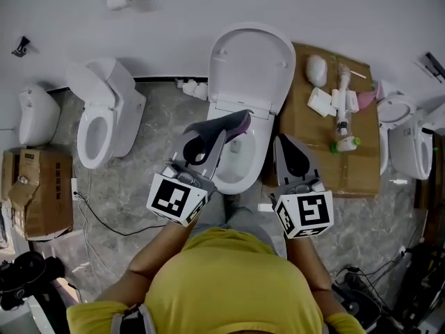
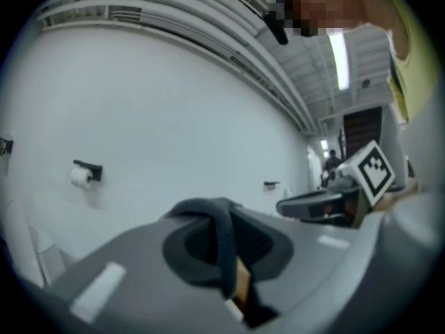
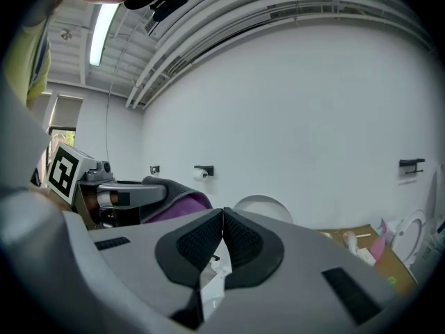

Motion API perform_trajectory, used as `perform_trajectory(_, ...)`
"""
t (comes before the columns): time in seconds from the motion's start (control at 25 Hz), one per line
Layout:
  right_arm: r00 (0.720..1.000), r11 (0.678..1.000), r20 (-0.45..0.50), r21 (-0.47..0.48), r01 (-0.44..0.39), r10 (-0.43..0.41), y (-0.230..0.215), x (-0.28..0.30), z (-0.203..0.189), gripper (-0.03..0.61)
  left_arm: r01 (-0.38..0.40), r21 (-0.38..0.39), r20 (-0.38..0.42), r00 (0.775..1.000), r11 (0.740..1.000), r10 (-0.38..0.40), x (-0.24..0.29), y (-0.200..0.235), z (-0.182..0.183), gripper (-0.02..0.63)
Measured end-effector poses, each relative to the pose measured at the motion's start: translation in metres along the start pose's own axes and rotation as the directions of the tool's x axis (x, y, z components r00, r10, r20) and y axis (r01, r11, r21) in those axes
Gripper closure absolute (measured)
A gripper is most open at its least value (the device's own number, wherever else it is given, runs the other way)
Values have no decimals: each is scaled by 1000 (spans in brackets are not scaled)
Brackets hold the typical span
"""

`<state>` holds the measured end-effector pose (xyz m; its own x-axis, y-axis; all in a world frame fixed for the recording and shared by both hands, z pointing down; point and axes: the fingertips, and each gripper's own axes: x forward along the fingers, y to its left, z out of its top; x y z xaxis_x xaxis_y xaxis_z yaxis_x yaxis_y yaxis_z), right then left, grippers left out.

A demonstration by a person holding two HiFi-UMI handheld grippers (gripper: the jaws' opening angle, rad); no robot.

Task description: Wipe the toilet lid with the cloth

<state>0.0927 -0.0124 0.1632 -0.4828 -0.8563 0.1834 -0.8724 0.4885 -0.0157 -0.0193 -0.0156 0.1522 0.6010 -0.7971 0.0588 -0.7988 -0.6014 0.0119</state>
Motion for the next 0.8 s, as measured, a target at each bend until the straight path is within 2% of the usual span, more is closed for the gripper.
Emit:
perform_trajectory(0.28, 1000, 1000, -12, 2, 23, -23, -10, 23, -5, 563, 32, 11, 5, 999, 999, -32, 28, 7, -6, 594)
perform_trajectory(0.52, 999, 999, -14, -3, 34, -34, -24, 61, -8, 563, 60, 1, 44, 997, 998, -60, 65, 30, -11, 594)
perform_trajectory(0.8, 999, 999, -15, -26, 28, -28, -22, 107, -26, 563, 90, -14, 46, 995, 996, -90, 93, 60, -35, 594)
